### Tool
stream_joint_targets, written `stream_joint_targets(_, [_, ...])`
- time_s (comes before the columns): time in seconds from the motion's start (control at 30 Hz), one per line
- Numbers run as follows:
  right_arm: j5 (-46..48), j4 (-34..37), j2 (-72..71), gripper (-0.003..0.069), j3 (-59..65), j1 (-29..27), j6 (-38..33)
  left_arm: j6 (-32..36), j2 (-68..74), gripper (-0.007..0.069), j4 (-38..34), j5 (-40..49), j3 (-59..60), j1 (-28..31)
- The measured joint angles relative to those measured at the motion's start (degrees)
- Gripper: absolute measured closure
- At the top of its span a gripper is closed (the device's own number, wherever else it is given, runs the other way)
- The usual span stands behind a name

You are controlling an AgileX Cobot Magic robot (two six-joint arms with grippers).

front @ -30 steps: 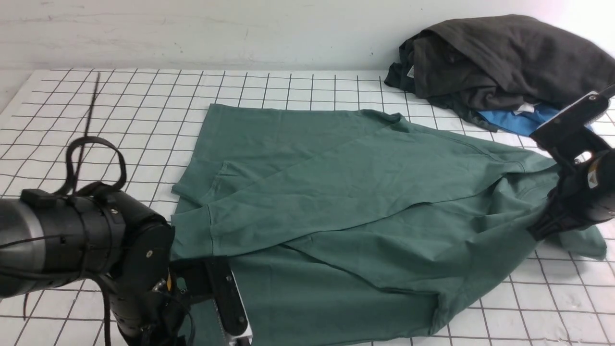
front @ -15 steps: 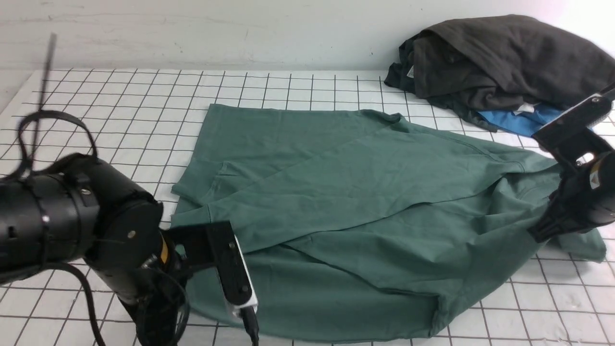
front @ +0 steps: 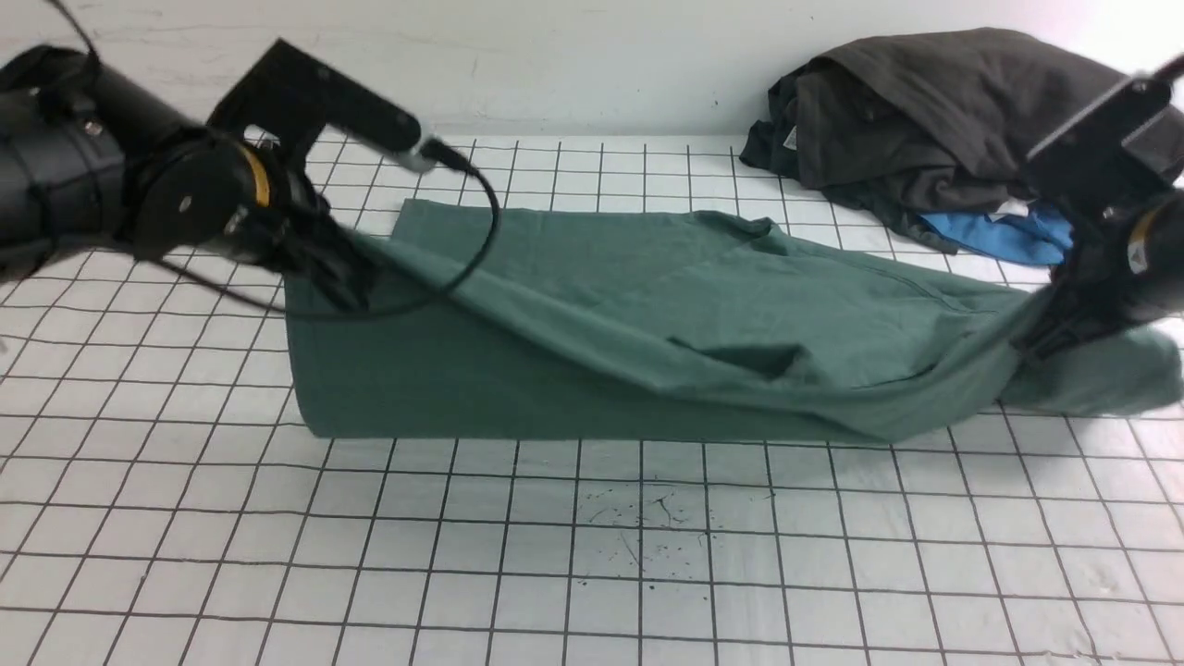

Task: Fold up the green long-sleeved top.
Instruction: Use both arms to drag the lower edge of the fabric forward and fold it over the upper edge

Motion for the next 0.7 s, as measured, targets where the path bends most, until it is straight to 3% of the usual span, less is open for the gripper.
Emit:
stream_joint_targets(0.37, [1.1, -1.1, 30.3, 0.0669, -32.5, -3.2, -1.3, -9.1, 35.9, 0.0629, 4.3, 1.2, -44.0, 4.8])
stream_joint_targets(0.5, [2.6, 1.5, 36.2, 0.0666, -39.1, -3.5, 0.5, -10.9, 44.4, 0.0620, 4.2, 1.4, -53.7, 5.0])
stream_joint_targets(0.57, [3.6, 5.5, 38.9, 0.0634, -43.2, -3.8, 2.1, -11.5, 49.1, 0.0550, 4.3, 2.1, -59.1, 5.0])
stream_joint_targets(0.7, [7.4, 9.5, 39.5, 0.0491, -48.4, -3.9, 2.7, -12.7, 50.7, 0.0331, 4.1, 5.0, -63.4, 5.5])
